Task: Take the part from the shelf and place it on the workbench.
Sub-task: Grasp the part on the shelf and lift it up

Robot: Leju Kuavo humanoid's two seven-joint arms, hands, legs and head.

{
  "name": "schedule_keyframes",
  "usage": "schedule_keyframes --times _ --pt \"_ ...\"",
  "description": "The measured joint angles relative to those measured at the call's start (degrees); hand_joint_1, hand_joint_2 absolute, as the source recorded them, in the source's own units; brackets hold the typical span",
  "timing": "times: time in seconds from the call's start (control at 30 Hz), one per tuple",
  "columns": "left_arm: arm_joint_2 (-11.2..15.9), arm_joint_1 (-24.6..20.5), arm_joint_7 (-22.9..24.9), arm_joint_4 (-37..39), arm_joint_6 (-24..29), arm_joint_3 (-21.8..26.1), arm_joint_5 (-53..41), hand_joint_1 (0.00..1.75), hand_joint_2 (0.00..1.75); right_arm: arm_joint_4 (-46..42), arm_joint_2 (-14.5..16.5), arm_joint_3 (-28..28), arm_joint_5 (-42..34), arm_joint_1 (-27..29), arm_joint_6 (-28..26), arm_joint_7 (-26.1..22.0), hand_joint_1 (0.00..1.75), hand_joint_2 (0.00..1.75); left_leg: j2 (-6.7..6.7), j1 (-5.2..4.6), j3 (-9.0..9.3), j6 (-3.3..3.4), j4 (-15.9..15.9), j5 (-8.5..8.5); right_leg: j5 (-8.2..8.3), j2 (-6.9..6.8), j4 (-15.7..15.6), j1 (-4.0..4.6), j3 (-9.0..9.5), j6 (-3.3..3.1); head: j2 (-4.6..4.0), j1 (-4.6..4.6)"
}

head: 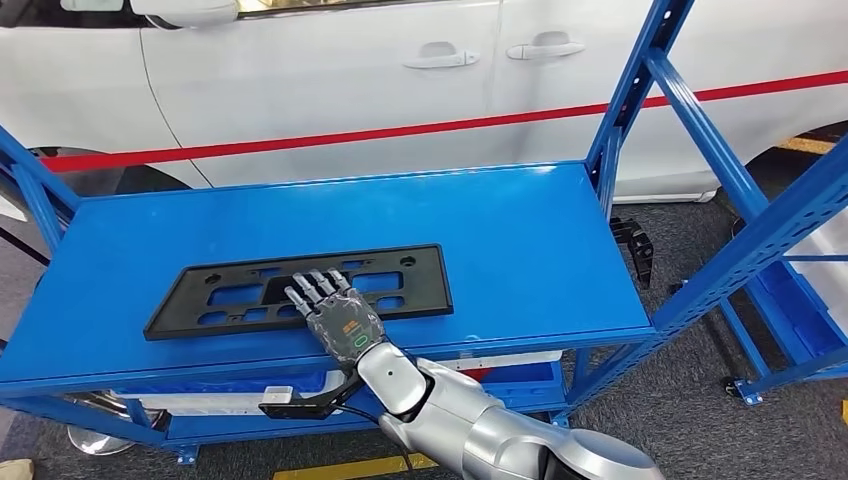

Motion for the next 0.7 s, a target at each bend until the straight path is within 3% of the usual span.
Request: schedule_keyframes --times 0.07,0.17,0.2,0.23,0.27,0.33,0.4,0.53,0.6,0.67,0.7 --pt "0.0 0.0 0.0 0.0 0.0 0.0 0.0 0.0 0.0 0.0 0.0 0.0 0.2 -0.1 -0.4 0.0 0.0 1.75 0.06 0.09 -1.07 -0.33 2.6 -1.88 0.28 -0.06 -0.4 -0.1 0.14 -0.82 -0.01 -0.02" --pt "0.0 0.1 0.0 0.0 0.0 0.0 0.0 0.0 0.0 0.0 0.1 0.2 1.1 0.0 -0.6 0.1 0.0 1.75 0.1 0.03 -5.75 -0.28 13.1 -6.99 0.28 -0.19 -0.5 0.34 0.16 -1.46 0.01 -0.04" --pt "0.0 0.1 0.0 0.0 0.0 0.0 0.0 0.0 0.0 0.0 0.1 0.4 1.5 0.1 -0.5 0.1 0.0 1.75 0.1 -0.01 -6.84 -0.23 15.5 -7.55 0.25 -0.19 -0.5 0.57 0.17 -1.57 0.01 -0.04" --pt "0.0 0.1 -0.1 0.0 0.0 0.0 0.0 0.0 0.0 0.0 0.1 0.6 1.9 0.2 -0.3 0.2 0.0 1.75 0.1 -0.07 -6.97 -0.09 15.8 -7.03 0.23 -0.17 -0.5 0.78 0.2 -1.65 0.01 -0.03" --pt "0.0 0.2 -0.2 0.0 0.0 0.0 0.0 0.0 0.0 0.0 0.1 0.9 2.2 0.3 -0.1 0.3 0.0 1.75 0.1 -0.16 -6.01 0.14 13.9 -5.51 0.2 -0.13 -0.4 0.95 0.27 -1.69 0.01 -0.03" --pt "0.0 0.1 -0.4 0.0 0.0 0.0 0.0 0.0 0.0 -0.1 0.2 1.3 3.0 0.2 0.4 0.7 0.0 1.75 0.1 -0.54 -2.2 0.88 6.2 -1.91 0.1 -0.08 -0.4 1.19 0.43 -1.68 0.01 -0.02" --pt "0.0 0.0 -0.5 0.0 0.1 0.0 0.1 0.0 0.0 -0.2 0.3 1.7 3.6 0.1 0.9 1.2 0.0 1.75 0.09 -0.98 0.22 1.46 1.0 -0.52 0.05 -0.08 -0.3 1.34 0.28 -1.46 0.0 -0.01" --pt "0.0 0.3 -0.6 0.0 0.2 0.0 0.4 0.0 0.0 -0.6 0.3 2.4 4.1 0.0 1.4 1.4 0.0 1.75 0.16 -0.89 0.73 2.21 -0.4 -0.2 -0.39 -0.13 0.3 1.24 -0.02 -0.38 0.0 0.03" --pt "-0.1 0.2 -0.7 0.0 0.2 0.0 0.4 0.0 0.0 -0.6 0.3 2.8 4.3 0.0 1.6 1.4 0.0 1.75 0.28 -0.59 0.96 2.7 -0.9 0.11 -2.92 -0.19 4.2 0.97 -1.76 0.4 0.0 0.08" --pt "-0.1 0.2 -0.8 0.0 0.2 0.0 0.5 0.0 0.0 -0.6 0.3 3.1 4.5 0.1 1.7 1.3 0.0 1.75 0.34 -0.58 0.92 2.88 -0.9 0.14 -6.29 -0.23 11.5 0.47 -5.29 1.0 0.0 0.09" --pt "-0.1 0.2 -0.9 0.0 0.2 0.0 0.5 0.0 0.0 -0.6 0.3 3.3 4.1 0.2 1.7 1.2 0.0 1.75 0.36 -0.56 0.92 2.86 -0.9 0.13 -7.09 -0.24 14.3 0.21 -6.7 1.22 0.0 0.09"
